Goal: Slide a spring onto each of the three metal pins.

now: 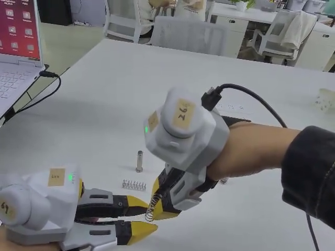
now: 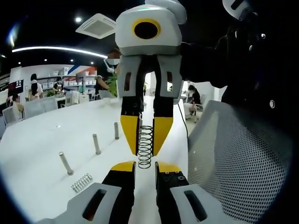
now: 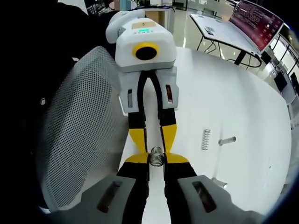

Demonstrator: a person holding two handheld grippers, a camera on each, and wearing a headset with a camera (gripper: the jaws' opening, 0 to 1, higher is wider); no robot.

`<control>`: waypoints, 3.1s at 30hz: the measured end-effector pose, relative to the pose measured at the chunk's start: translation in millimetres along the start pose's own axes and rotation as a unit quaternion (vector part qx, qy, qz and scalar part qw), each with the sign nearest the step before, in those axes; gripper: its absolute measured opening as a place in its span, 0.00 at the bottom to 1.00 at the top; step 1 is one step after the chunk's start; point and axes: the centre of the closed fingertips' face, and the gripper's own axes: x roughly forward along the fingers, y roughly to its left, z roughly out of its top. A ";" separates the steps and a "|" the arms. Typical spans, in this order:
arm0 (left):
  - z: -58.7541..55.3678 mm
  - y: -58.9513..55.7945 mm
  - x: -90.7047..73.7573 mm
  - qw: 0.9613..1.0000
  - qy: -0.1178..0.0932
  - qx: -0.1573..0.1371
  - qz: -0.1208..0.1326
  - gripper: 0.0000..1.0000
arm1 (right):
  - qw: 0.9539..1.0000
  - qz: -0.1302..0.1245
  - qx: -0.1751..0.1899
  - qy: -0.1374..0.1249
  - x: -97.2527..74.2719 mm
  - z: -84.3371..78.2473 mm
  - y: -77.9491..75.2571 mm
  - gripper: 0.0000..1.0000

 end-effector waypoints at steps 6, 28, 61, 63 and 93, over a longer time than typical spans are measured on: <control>-4.4 1.2 -1.8 1.000 0.000 -0.007 0.005 0.13 | 1.000 -0.006 0.007 0.004 -3.2 -6.0 -4.7 0.08; -16.4 17.9 -9.3 0.999 0.002 -0.016 0.043 0.39 | 0.998 -0.039 0.044 0.007 -24.5 -35.1 -31.0 0.08; -25.1 37.2 -20.0 0.995 0.007 -0.034 0.098 0.80 | 0.991 -0.100 0.091 0.024 -51.3 -72.3 -85.1 0.09; -25.4 38.4 -20.4 0.994 0.007 -0.035 0.100 0.80 | 0.990 -0.102 0.091 0.024 -51.9 -72.5 -87.0 0.09; -33.6 54.7 -37.9 0.990 0.005 -0.051 0.130 0.84 | 0.987 -0.110 0.105 0.047 -29.8 -91.2 -139.2 0.09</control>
